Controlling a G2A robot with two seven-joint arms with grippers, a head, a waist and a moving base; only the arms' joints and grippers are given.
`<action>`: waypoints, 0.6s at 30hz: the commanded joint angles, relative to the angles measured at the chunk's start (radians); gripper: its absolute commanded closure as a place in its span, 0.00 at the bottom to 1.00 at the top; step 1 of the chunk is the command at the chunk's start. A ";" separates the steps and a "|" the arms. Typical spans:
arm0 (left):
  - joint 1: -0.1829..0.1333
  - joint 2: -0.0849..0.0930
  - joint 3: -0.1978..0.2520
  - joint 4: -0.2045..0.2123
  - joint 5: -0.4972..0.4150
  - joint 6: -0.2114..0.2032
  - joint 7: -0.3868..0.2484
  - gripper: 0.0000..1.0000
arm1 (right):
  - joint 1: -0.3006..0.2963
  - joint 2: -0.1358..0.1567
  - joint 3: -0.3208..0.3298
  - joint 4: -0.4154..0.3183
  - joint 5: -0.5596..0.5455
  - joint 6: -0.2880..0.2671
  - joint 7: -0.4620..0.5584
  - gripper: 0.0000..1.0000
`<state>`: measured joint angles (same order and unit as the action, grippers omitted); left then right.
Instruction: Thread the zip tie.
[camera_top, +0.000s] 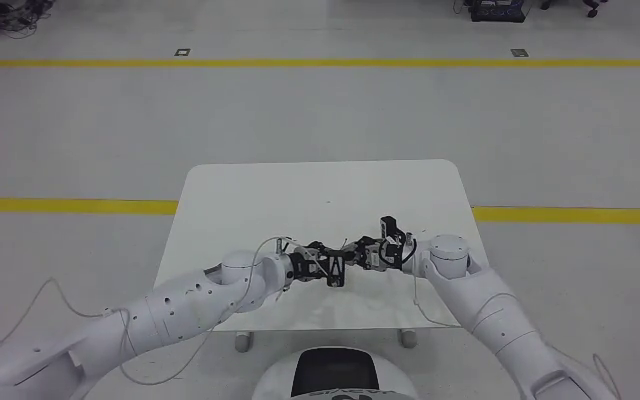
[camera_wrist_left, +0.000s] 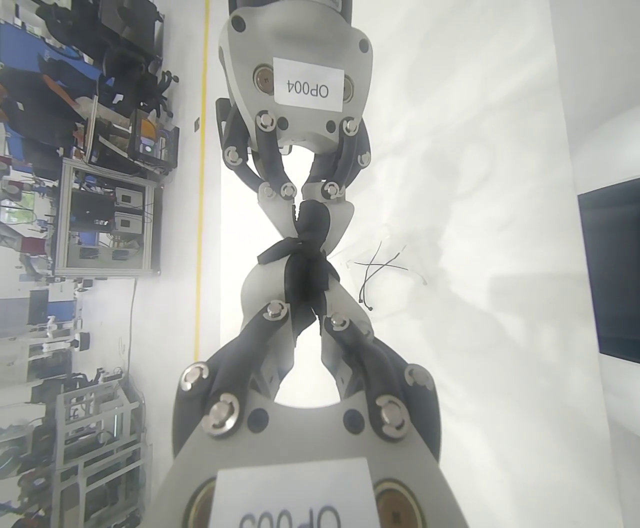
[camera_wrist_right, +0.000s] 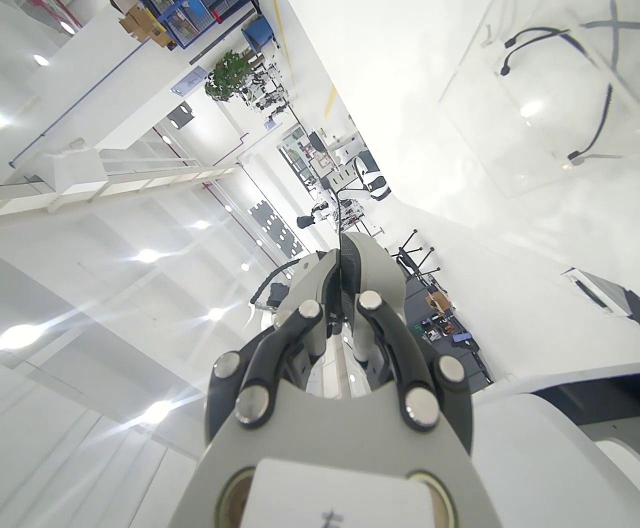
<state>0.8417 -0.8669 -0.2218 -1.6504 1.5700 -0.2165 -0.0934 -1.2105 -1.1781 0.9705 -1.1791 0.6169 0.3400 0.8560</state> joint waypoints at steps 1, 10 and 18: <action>0.005 0.002 -0.007 0.003 0.000 0.006 0.003 1.00 | -0.002 0.001 0.004 -0.002 0.001 0.000 -0.003 0.00; 0.048 0.034 -0.087 -0.012 -0.050 0.004 0.025 1.00 | -0.053 0.017 0.055 -0.045 -0.017 -0.070 -0.033 0.00; 0.063 0.052 -0.124 -0.011 -0.090 -0.042 0.018 1.00 | -0.075 0.020 0.070 -0.066 -0.018 -0.112 -0.047 0.00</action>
<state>0.9047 -0.8143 -0.3464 -1.6621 1.4799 -0.2595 -0.0757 -1.2852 -1.1576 1.0401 -1.2447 0.5987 0.2282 0.8091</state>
